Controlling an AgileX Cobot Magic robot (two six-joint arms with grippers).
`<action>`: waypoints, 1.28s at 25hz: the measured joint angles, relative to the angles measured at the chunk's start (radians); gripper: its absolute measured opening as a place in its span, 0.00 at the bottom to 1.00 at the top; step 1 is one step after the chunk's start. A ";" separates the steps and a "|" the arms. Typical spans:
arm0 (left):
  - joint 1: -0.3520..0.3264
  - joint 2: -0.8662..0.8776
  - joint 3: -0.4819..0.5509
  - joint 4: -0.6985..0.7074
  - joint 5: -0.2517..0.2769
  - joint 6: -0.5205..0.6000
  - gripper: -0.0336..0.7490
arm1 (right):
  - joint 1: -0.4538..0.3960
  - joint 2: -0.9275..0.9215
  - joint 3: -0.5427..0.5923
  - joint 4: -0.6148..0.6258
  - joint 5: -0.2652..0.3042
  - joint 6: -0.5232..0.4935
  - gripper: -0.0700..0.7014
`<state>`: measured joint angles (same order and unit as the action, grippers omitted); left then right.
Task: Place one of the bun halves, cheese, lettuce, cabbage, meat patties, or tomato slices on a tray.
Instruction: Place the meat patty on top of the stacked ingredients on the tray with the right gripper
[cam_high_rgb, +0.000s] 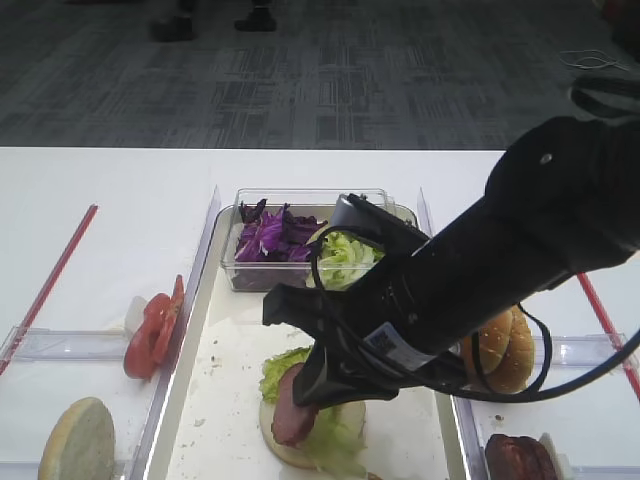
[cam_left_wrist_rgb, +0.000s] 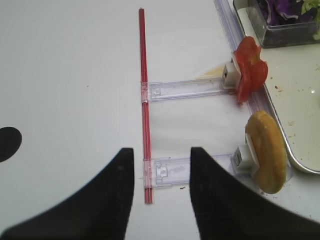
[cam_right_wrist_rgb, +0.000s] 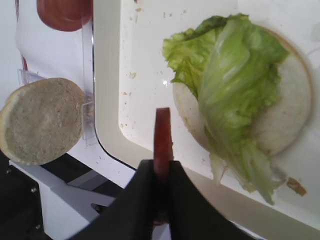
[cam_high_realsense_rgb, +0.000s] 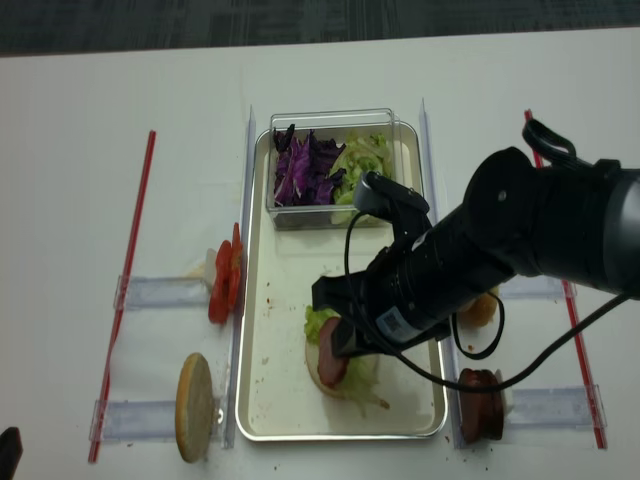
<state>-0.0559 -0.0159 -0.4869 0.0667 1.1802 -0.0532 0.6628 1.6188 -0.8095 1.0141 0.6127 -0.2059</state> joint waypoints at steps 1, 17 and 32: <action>0.000 0.000 0.000 0.000 0.000 0.000 0.41 | 0.000 0.012 0.000 0.012 -0.006 -0.017 0.18; 0.000 0.000 0.000 0.000 0.000 0.000 0.41 | -0.043 0.105 -0.047 0.038 0.007 -0.048 0.18; 0.000 0.000 0.000 0.000 0.000 0.000 0.41 | -0.058 0.114 -0.047 0.021 0.010 -0.048 0.18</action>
<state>-0.0559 -0.0159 -0.4869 0.0667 1.1802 -0.0532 0.6047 1.7325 -0.8569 1.0353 0.6222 -0.2543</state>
